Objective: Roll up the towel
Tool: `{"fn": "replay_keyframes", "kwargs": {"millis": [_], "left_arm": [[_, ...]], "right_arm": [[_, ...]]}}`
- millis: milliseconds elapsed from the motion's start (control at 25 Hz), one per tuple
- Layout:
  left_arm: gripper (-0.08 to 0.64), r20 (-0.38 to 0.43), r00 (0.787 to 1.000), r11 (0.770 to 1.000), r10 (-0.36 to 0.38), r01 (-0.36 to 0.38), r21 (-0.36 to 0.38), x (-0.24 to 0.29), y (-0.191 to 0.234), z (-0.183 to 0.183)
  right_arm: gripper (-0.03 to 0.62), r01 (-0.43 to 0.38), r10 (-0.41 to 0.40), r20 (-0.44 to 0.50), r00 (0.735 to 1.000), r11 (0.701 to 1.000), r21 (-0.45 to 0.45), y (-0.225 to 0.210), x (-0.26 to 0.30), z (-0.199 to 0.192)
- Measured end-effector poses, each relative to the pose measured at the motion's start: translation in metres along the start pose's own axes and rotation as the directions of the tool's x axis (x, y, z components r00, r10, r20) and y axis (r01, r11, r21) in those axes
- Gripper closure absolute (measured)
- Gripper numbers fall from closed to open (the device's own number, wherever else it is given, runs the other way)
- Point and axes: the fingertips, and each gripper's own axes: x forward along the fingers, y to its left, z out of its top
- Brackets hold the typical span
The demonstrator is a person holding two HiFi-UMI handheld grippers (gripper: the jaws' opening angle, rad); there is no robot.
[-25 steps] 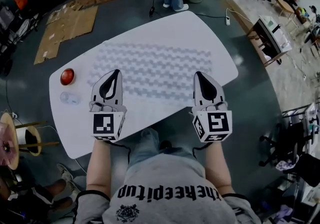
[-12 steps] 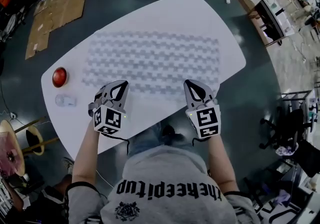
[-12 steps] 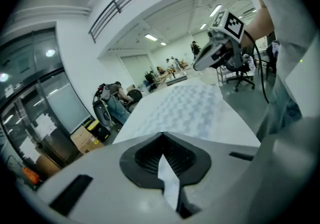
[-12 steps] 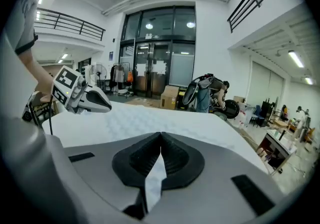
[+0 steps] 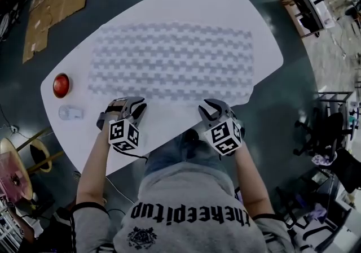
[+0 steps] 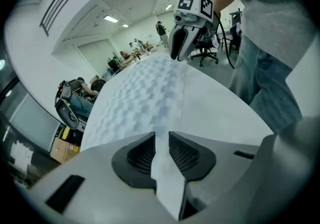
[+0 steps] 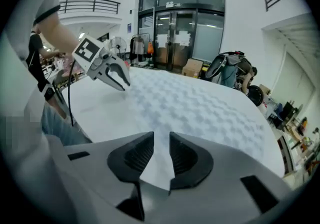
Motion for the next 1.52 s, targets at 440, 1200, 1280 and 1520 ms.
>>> {"fn": "replay_keyframes", "kwargs": {"millis": [440, 1200, 1280, 1520], "left_arm": [[0.396, -0.082, 0.988, 0.991, -0.133, 0.133, -0.006, 0.015, -0.018, -0.033], [0.548, -0.156, 0.984, 0.995, -0.090, 0.083, -0.048, 0.026, 0.003, -0.040], [0.548, -0.158, 0.984, 0.997, -0.078, 0.076, -0.020, 0.026, 0.005, -0.038], [0.548, -0.108, 0.989, 0.995, -0.100, 0.099, -0.016, 0.011, 0.022, -0.027]], "right_arm": [[0.480, -0.106, 0.079, -0.192, 0.978, 0.985, -0.134, 0.009, 0.033, -0.043], [0.571, -0.147, 0.104, -0.229, 0.968, 0.973, -0.178, 0.003, 0.033, -0.043], [0.571, -0.142, 0.099, -0.226, 0.969, 0.972, -0.186, 0.001, 0.031, -0.040], [0.569, -0.076, 0.045, -0.165, 0.985, 0.979, -0.190, -0.020, 0.020, -0.014]]}}
